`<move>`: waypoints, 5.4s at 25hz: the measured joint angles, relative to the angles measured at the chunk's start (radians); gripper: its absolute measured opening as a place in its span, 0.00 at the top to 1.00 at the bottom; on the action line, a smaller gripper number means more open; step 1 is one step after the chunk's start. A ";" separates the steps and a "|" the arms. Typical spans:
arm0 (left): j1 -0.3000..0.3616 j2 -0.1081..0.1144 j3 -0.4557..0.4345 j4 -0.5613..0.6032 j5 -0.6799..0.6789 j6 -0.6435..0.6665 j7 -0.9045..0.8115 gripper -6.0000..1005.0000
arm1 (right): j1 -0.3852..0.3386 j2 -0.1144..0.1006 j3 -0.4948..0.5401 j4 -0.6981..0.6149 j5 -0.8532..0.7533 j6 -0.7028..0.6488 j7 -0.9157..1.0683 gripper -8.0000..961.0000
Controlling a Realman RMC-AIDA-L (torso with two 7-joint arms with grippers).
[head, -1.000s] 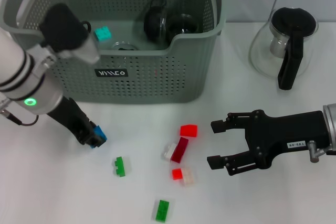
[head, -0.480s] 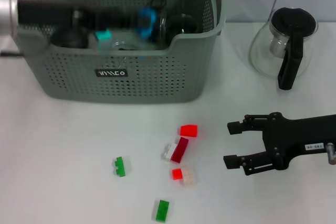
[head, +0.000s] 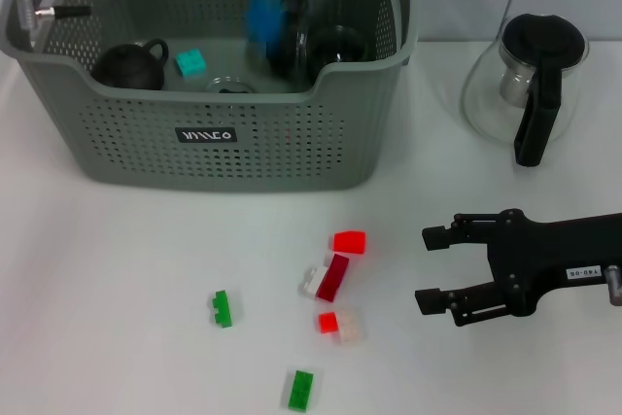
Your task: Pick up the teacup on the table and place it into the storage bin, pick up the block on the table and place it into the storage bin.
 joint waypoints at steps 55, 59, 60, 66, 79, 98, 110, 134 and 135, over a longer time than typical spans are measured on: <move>0.130 -0.116 0.776 0.148 0.651 0.226 -0.025 0.16 | 0.043 0.019 -0.021 0.028 -0.070 0.041 -0.002 0.04; 0.132 -0.116 0.778 0.136 0.652 0.204 -0.018 0.20 | 0.041 0.018 -0.018 0.028 -0.070 0.042 0.000 0.05; 0.132 -0.116 0.778 0.135 0.652 0.202 -0.017 0.21 | 0.041 0.019 -0.018 0.028 -0.070 0.042 0.000 0.05; 0.134 -0.116 0.773 0.110 0.652 0.192 -0.008 0.26 | 0.039 0.018 -0.017 0.027 -0.069 0.044 0.000 0.05; 0.137 -0.116 0.768 0.086 0.648 0.168 -0.012 0.43 | 0.038 0.019 -0.016 0.027 -0.069 0.049 0.000 0.05; 0.019 -0.078 0.012 0.199 -0.038 0.621 -0.036 0.57 | 0.030 0.006 -0.001 0.027 -0.068 0.042 0.014 0.05; -0.021 -0.017 0.100 0.160 0.100 -0.008 -0.048 0.54 | 0.035 0.003 -0.009 0.027 -0.069 0.040 0.012 0.05; 0.181 -0.117 0.742 0.450 0.337 0.534 0.145 0.09 | 0.028 0.000 -0.001 0.047 -0.078 0.048 0.014 0.05; 0.179 -0.118 0.793 0.425 0.366 0.499 0.125 0.09 | 0.028 0.000 -0.001 0.048 -0.078 0.048 0.014 0.05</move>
